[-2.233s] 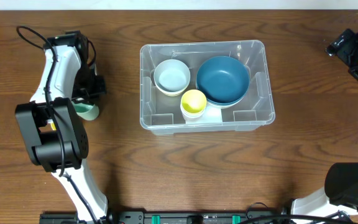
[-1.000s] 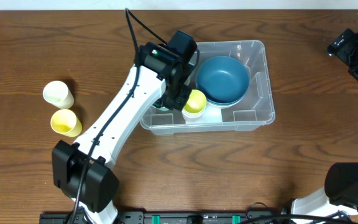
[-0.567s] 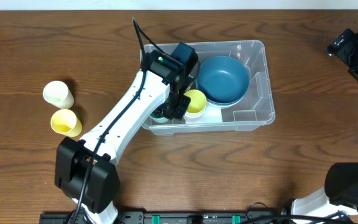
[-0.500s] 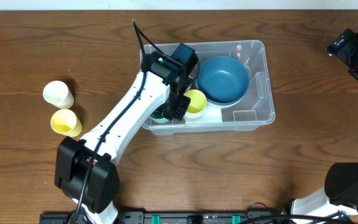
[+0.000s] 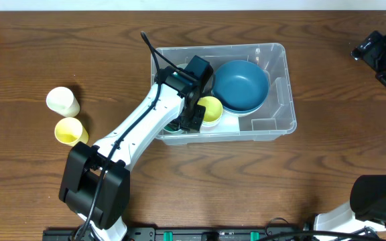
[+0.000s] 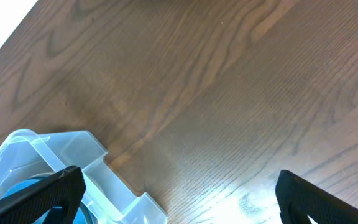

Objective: Pack container
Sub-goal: 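Carry the green cup into the bin's front-left corner with left gripper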

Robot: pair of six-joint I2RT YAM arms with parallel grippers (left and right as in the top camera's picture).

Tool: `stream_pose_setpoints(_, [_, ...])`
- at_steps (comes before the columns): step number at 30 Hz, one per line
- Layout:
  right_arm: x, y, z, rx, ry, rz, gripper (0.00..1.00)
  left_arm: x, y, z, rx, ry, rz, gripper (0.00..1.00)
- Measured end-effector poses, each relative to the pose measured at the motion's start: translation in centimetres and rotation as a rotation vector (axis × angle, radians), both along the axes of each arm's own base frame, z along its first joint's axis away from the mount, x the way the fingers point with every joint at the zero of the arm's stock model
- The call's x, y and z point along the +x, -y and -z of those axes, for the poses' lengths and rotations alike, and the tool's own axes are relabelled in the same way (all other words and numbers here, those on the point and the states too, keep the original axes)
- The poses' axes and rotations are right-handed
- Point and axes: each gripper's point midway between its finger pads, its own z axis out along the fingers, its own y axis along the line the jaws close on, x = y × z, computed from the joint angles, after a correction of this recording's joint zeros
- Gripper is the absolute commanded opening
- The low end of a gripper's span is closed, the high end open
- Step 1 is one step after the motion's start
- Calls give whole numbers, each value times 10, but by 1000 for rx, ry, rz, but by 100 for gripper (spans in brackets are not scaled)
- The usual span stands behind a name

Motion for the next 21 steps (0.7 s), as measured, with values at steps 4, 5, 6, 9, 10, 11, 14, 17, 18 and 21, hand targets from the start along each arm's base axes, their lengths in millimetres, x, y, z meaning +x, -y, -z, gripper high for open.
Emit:
stream_pose_setpoints(4, [0, 0, 0, 0, 0, 0, 99, 2, 2, 0, -8, 7, -37, 6])
stream_pose_setpoints(5, [0, 0, 0, 0, 0, 0, 99, 3, 2, 0, -9, 8, -42, 6])
stream_pose_setpoints(6, [0, 0, 0, 0, 0, 0, 99, 3, 2, 0, -9, 9, -46, 6])
stream_pose_setpoints(9, [0, 0, 0, 0, 0, 0, 99, 2, 1, 0, -8, 6, -57, 6])
stream_pose_setpoints(10, [0, 0, 0, 0, 0, 0, 99, 1, 1, 2, -6, 1, -64, 6])
stream_pose_setpoints(11, [0, 0, 0, 0, 0, 0, 99, 0, 0, 3, -3, -3, -68, 6])
stream_pose_setpoints(14, [0, 0, 0, 0, 0, 0, 99, -4, -3, 10, 5, -17, -74, 6])
stream_pose_setpoints(17, [0, 0, 0, 0, 0, 0, 99, -7, -4, 17, 10, -23, -80, 6])
stream_pose_setpoints(18, [0, 0, 0, 0, 0, 0, 99, -7, -5, 19, 11, -25, -82, 6])
stream_pose_setpoints(21, [0, 0, 0, 0, 0, 0, 99, -8, -5, 20, 12, -28, -88, 6])
